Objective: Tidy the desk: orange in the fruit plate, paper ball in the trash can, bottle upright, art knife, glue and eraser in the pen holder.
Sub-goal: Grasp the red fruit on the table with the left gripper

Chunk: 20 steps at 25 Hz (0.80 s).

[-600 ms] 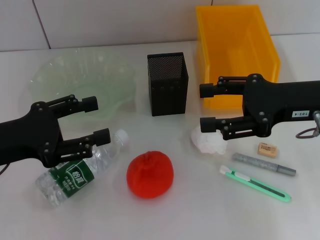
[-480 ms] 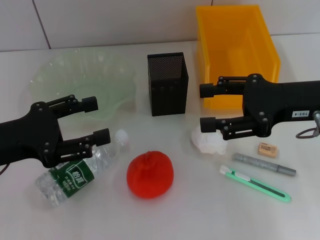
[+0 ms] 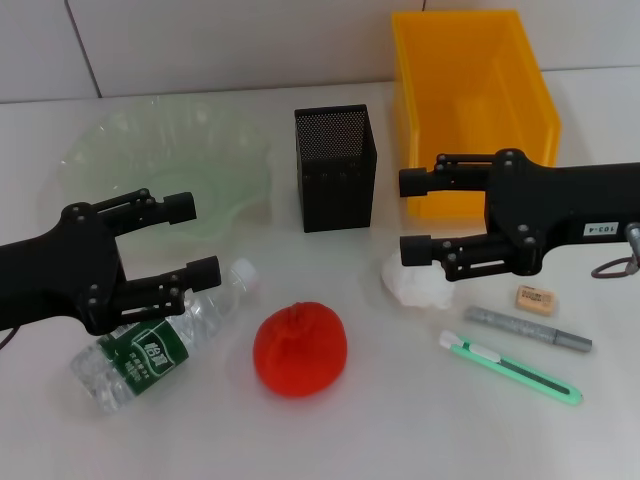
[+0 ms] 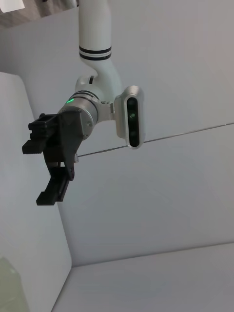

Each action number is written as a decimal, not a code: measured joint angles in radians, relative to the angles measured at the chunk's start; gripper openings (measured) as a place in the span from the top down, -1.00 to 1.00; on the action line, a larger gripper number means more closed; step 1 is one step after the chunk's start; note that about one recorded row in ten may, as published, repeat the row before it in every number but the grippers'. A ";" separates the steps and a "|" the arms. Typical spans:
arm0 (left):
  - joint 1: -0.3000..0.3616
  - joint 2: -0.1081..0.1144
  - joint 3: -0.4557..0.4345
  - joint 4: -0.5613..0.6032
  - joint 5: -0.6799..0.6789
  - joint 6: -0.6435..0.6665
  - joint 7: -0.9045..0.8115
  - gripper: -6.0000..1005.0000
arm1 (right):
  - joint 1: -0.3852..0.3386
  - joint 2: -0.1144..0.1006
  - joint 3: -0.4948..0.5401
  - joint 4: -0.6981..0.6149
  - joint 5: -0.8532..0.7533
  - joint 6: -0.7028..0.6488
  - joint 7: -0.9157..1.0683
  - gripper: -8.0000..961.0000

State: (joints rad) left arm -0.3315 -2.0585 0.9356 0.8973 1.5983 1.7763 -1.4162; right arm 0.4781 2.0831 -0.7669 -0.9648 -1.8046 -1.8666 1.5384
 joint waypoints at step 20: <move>-0.011 -0.002 0.009 -0.006 0.008 -0.015 0.000 -0.54 | -0.027 -0.004 0.017 -0.006 -0.001 0.010 0.000 -0.65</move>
State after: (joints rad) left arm -0.3424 -2.0601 0.9450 0.8912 1.6067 1.7608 -1.4164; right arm 0.4510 2.0789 -0.7500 -0.9707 -1.8055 -1.8562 1.5383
